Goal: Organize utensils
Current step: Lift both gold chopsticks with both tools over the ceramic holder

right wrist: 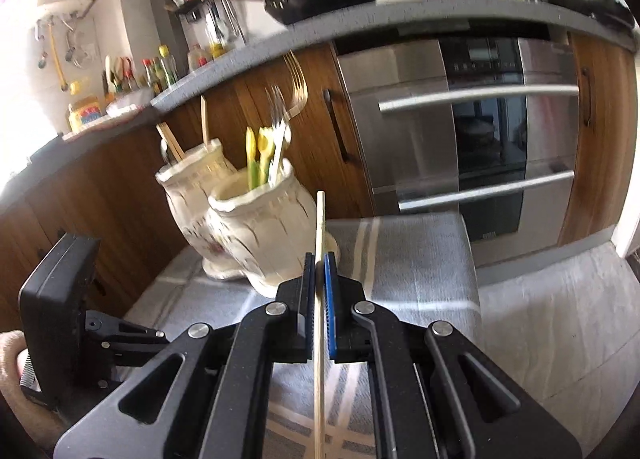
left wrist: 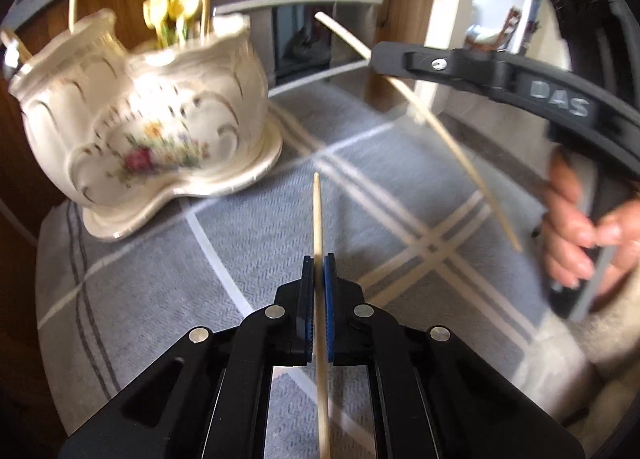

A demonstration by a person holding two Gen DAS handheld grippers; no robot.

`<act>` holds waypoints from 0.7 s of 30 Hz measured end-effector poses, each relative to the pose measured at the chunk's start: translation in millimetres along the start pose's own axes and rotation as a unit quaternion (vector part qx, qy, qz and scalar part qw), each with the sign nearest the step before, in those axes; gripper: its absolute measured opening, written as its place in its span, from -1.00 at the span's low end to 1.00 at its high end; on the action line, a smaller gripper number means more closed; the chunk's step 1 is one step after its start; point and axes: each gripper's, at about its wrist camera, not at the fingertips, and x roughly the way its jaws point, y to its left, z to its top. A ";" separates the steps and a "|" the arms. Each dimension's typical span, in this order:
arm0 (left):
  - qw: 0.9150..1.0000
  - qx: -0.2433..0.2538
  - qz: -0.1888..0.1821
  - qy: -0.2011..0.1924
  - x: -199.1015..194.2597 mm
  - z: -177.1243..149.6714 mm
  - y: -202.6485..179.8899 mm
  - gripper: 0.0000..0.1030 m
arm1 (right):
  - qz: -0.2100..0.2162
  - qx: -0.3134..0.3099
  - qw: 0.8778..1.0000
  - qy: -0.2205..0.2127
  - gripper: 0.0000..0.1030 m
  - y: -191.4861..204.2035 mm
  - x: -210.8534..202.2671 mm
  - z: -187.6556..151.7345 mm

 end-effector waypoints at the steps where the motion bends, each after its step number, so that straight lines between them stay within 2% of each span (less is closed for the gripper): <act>1: 1.000 0.001 -0.007 -0.017 -9.1 -0.2 3.0 -0.90 | 0.001 -0.003 1.000 -0.008 -0.91 2.8 -1.6 2.6; 3: 0.999 -0.001 -0.014 -0.043 -25.9 -1.2 11.2 -0.90 | 0.002 -0.013 1.000 -0.021 -0.91 9.0 -3.9 10.0; 7: 0.996 -0.020 -0.005 -0.091 -56.5 1.6 35.9 -0.90 | 0.008 -0.012 0.999 -0.040 -0.91 15.7 -3.1 27.5; 11: 0.987 -0.042 0.005 -0.153 -93.4 11.9 59.7 -0.90 | 0.025 -0.006 0.997 -0.070 -0.91 23.0 -3.7 52.2; 16: 0.973 -0.056 0.024 -0.222 -121.1 33.0 81.9 -0.90 | 0.041 -0.017 0.993 -0.108 -0.91 38.8 3.1 83.6; 21: 0.951 -0.060 0.036 -0.300 -148.2 65.5 102.8 -0.90 | 0.054 -0.008 0.989 -0.141 -0.91 47.6 23.4 111.9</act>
